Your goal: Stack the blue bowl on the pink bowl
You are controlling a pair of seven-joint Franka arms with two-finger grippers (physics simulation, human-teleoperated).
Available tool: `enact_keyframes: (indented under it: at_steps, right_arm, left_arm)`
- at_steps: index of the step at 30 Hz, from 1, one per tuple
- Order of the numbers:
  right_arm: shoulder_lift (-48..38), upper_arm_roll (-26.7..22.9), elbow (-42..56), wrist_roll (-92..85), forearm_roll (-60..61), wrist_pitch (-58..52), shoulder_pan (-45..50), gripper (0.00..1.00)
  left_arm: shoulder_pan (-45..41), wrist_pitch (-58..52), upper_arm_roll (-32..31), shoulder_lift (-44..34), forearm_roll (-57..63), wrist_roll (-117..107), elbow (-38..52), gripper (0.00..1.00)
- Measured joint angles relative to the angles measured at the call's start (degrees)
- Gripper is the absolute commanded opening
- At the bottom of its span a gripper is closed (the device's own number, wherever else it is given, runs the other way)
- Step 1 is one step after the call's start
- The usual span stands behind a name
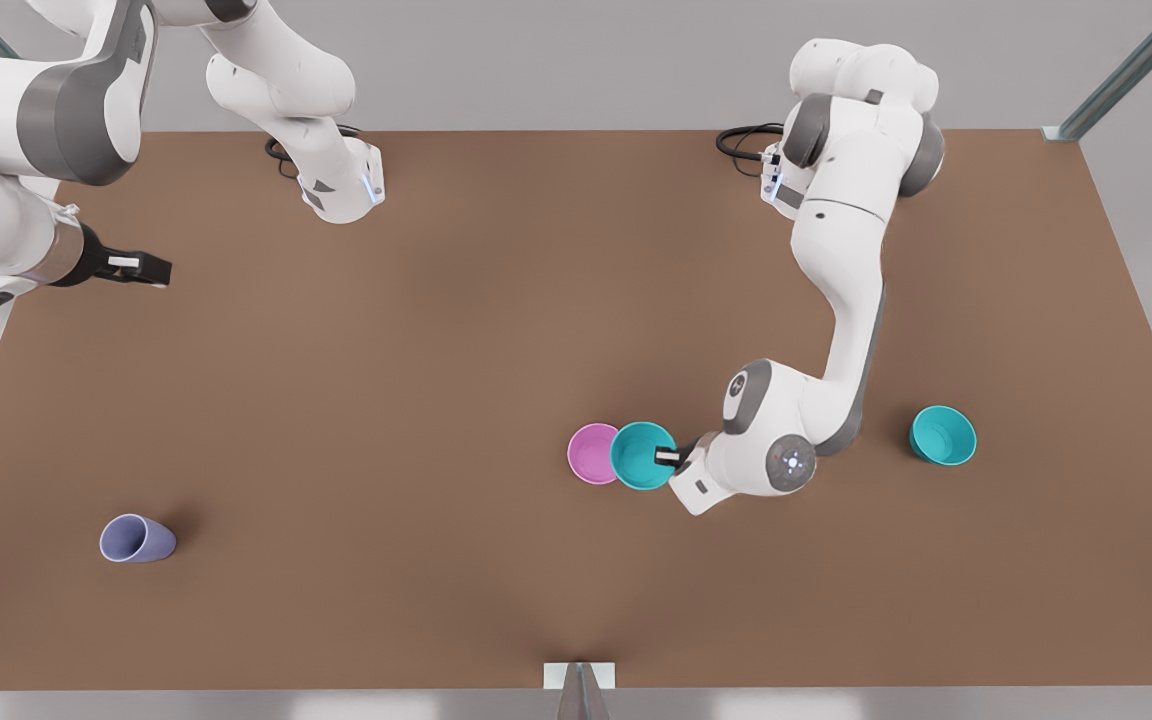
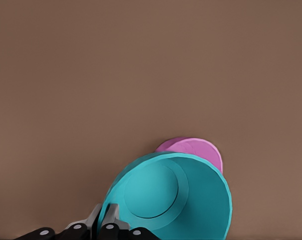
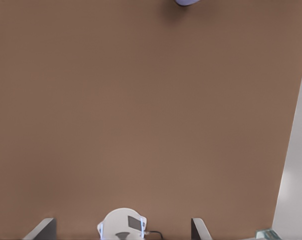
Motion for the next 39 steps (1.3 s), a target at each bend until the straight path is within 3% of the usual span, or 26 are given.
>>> enact_keyframes:
  at_steps: [38, 39]
  right_arm:
    - [0.06, -0.63, -0.70, -4.05, 0.26, 0.08, 0.15, 1.00]
    - [0.07, -0.63, -0.70, -4.08, 0.26, 0.08, 0.15, 1.00]
  left_arm:
    - [-5.13, 4.83, -1.40, 1.75, 0.26, -26.75, -2.04, 0.21]
    - [-5.12, 4.67, -1.41, 1.74, 0.21, -26.96, -2.10, 0.78]
